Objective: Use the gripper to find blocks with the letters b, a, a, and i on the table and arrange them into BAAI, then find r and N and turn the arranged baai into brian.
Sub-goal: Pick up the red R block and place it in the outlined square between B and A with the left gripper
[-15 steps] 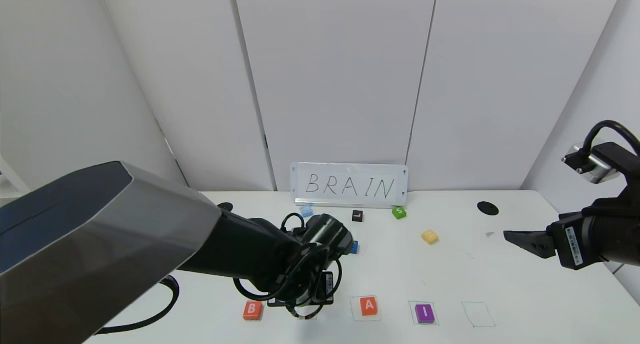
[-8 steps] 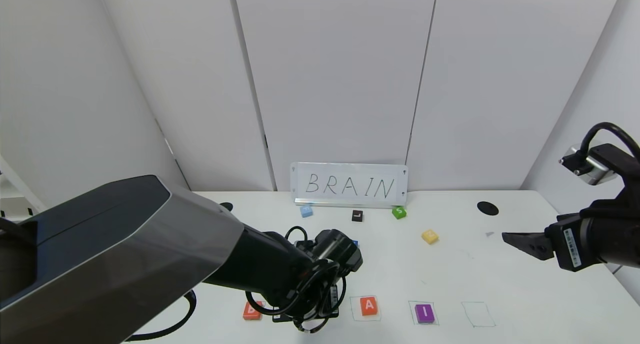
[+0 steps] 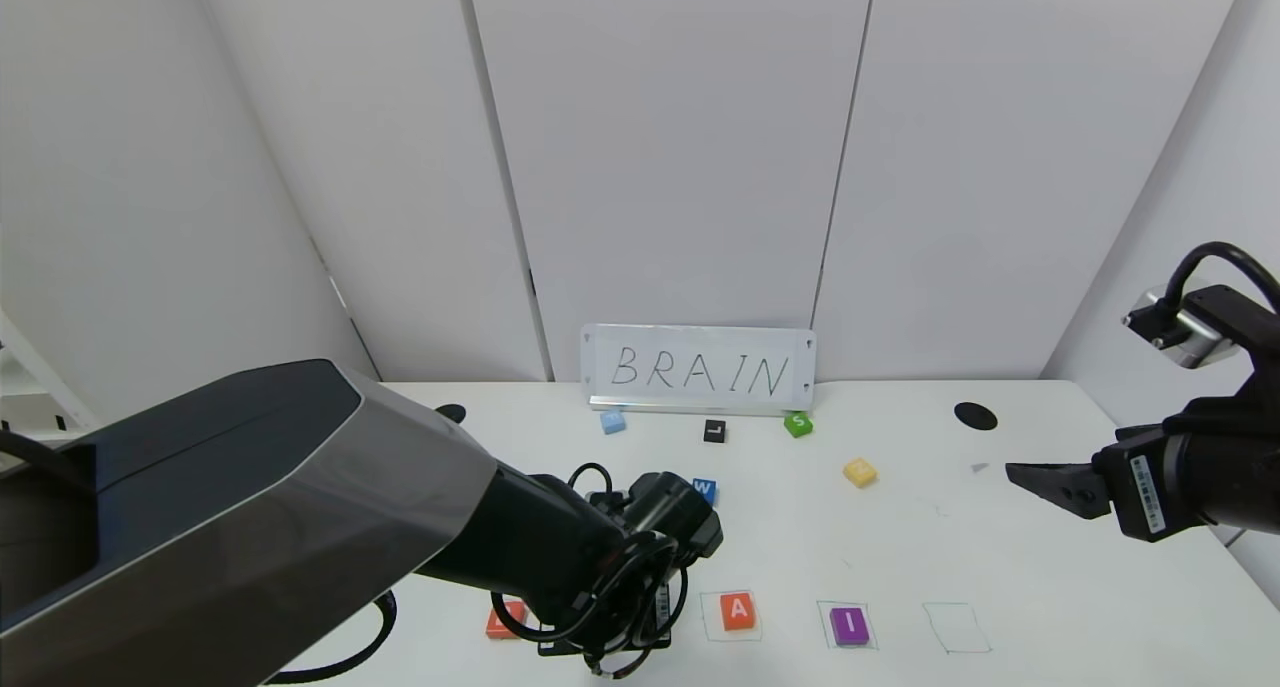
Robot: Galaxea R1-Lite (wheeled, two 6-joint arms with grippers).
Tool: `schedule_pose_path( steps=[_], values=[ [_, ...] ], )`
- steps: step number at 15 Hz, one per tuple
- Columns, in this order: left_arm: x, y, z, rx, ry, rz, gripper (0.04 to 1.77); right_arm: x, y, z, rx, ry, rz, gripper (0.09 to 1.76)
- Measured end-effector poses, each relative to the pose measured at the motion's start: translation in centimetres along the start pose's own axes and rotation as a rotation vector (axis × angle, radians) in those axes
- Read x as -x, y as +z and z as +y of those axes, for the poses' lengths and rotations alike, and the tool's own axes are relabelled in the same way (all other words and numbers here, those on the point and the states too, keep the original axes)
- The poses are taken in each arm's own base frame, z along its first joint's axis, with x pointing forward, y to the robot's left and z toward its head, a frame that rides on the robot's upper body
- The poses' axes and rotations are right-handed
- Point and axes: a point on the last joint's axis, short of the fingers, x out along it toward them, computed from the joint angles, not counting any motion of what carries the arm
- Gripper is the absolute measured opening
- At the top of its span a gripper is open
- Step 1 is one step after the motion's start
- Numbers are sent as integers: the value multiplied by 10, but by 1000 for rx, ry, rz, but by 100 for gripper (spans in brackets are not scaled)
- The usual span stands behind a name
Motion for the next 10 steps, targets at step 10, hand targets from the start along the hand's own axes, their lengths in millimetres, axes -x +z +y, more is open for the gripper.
schedule_pose_path(
  steps=[10],
  values=[
    [-5,0,-1,14,-35,-31,50,0,0,0,2,2,1,171]
  ],
)
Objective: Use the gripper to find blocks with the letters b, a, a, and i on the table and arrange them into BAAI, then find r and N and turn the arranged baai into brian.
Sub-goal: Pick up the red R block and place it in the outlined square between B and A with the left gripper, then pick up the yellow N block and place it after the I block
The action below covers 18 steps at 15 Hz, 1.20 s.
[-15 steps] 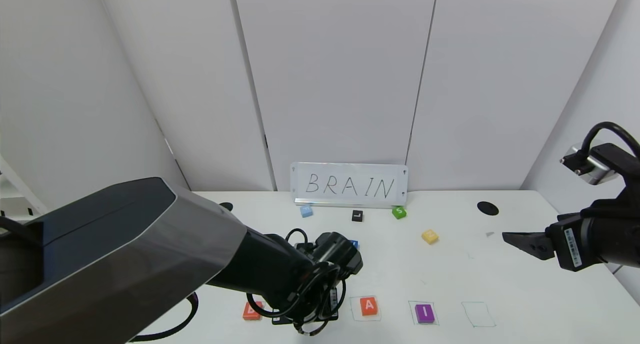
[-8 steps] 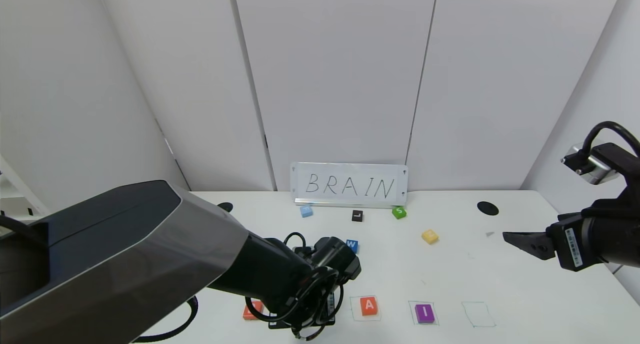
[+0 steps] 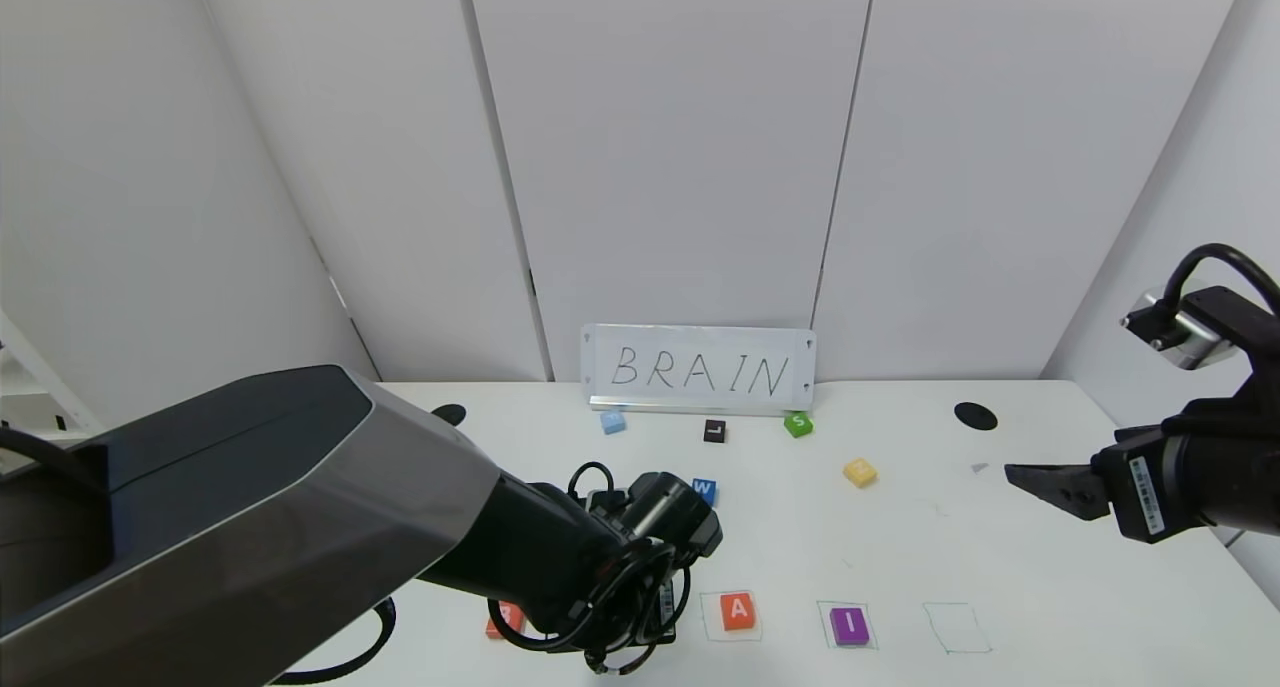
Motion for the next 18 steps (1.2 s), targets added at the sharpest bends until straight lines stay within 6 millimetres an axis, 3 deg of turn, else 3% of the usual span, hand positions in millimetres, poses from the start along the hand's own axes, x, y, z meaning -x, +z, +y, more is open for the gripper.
schedule_pose_path(
  steps=[9,15,18],
  values=[
    [-4,-3,2,-8,17,5,50,0,-1,1,4,5,3,171],
    [-3,-3,2,-15,21,7,110,-2,-1,2,6,6,7,171],
    [4,1,2,-11,8,-11,130,-2,-1,3,7,9,8,171]
  ],
)
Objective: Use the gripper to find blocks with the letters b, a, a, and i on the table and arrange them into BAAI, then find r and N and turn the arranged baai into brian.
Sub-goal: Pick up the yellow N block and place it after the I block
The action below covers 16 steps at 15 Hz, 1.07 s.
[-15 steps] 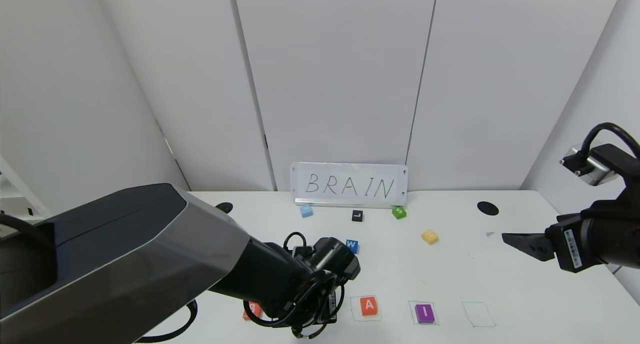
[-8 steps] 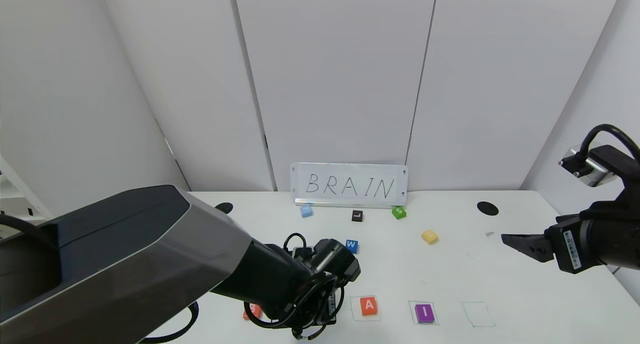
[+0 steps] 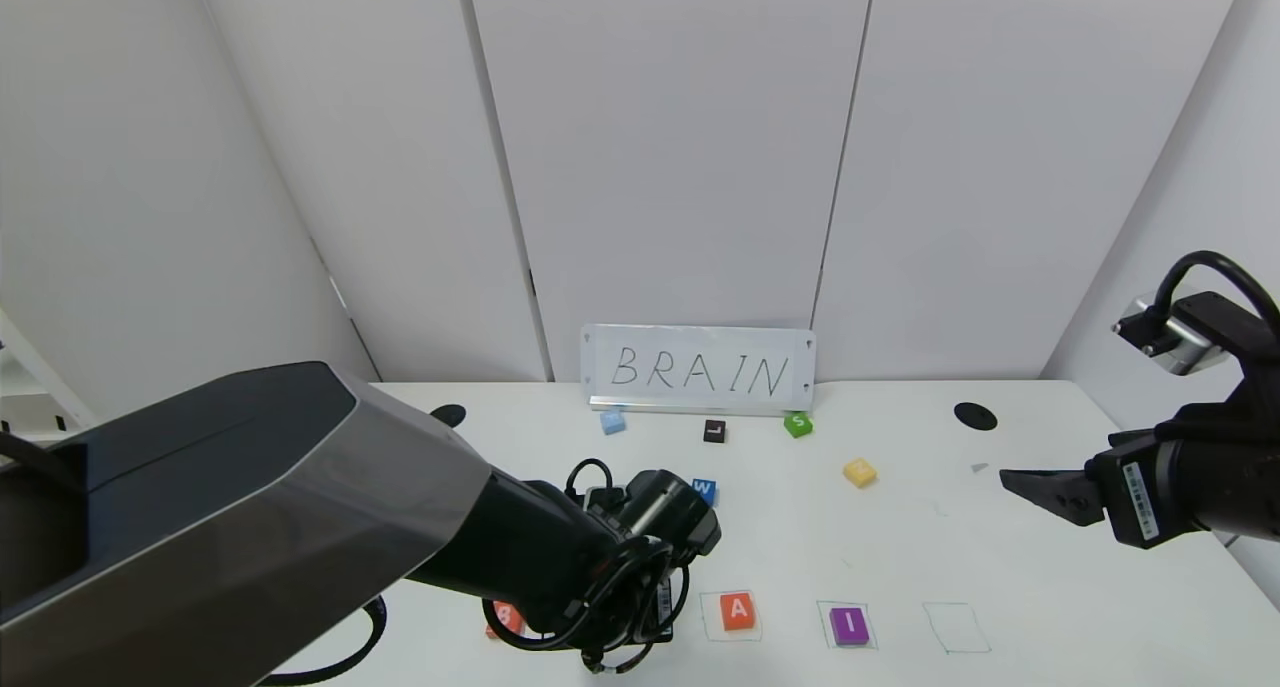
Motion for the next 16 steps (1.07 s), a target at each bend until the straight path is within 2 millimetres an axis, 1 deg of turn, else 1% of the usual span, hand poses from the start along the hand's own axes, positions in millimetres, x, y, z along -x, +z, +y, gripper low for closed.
schedule_pose_path(
  steps=[2,5,8,11,14,16],
  values=[
    [11,5,2,-3,-17,-18,139,0,0,0,0,0,0,171],
    [35,13,6,-26,-63,-57,149,-1,-1,0,2,0,3,171],
    [53,22,11,-104,-94,-98,156,-4,-1,0,5,-34,14,171],
    [69,28,17,-145,-139,-121,161,-8,-1,1,8,-37,28,171],
    [89,36,31,-184,-179,-152,164,-13,-1,2,4,-24,41,171],
    [105,43,48,-247,-215,-177,166,-16,0,3,-3,-23,46,171]
  ],
)
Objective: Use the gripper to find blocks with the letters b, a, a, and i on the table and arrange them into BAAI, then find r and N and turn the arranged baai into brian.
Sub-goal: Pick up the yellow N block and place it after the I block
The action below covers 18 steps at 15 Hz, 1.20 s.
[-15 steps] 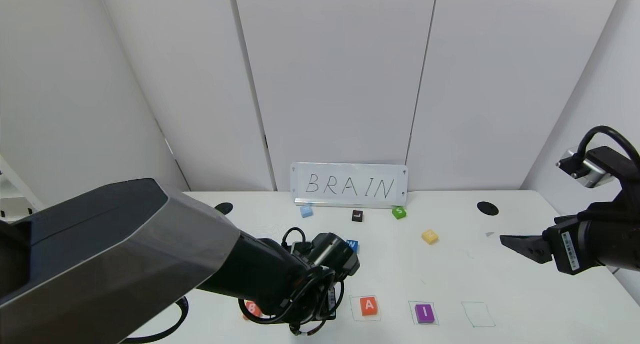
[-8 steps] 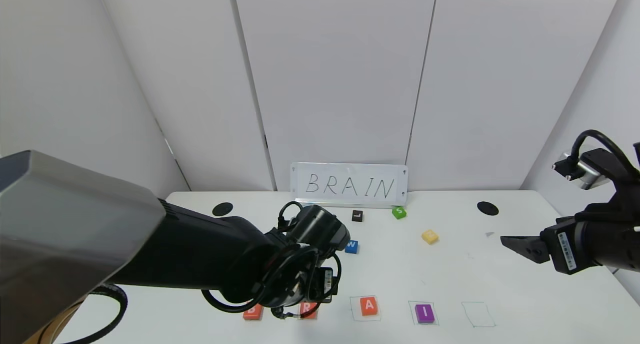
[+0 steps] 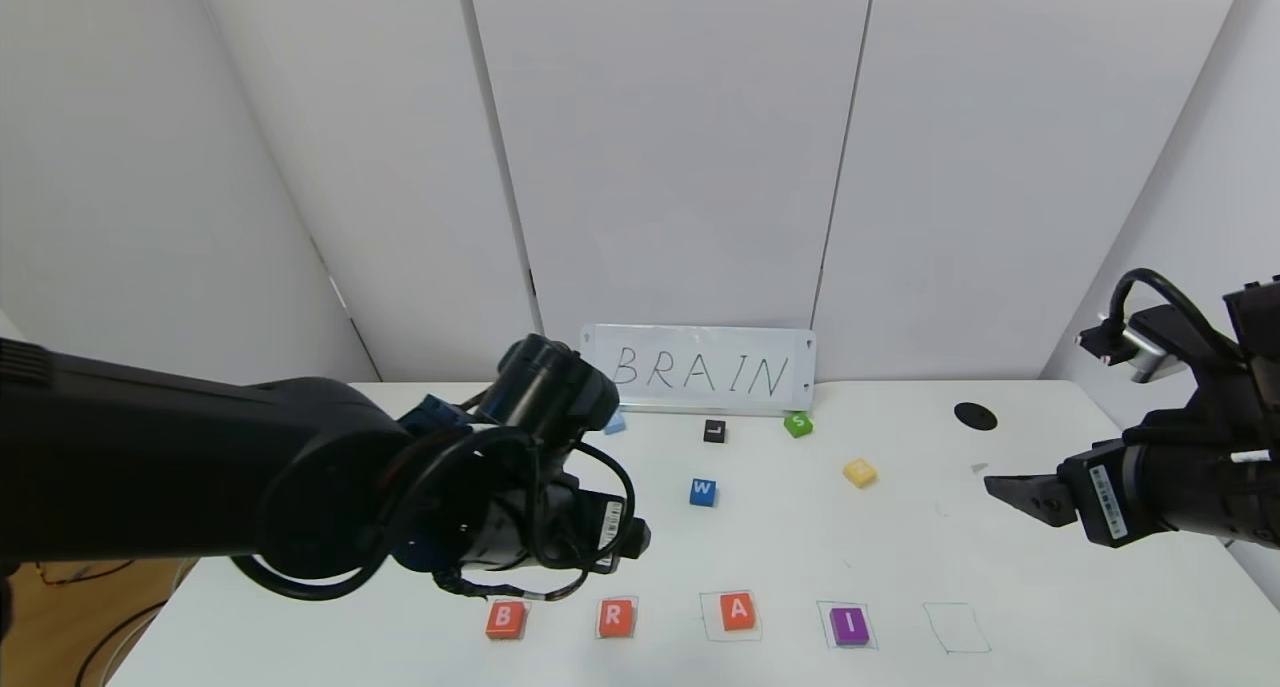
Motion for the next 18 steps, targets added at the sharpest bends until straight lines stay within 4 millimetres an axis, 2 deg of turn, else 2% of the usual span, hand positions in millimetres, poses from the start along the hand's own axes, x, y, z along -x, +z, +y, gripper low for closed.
schedule_pose_path(
  steps=[2,6,10,13,18],
  values=[
    [16,0,17,-50,3,-5,167,-3,0,4,-19,9,10,171],
    [34,4,48,-87,26,-37,169,-17,5,7,-44,13,37,171],
    [54,5,74,-125,-16,-75,170,-37,13,10,12,42,66,171],
    [66,4,82,-125,-35,-101,170,-54,24,7,34,73,76,171],
    [70,2,92,-143,-11,-107,171,-87,34,-15,123,109,101,171]
  ],
)
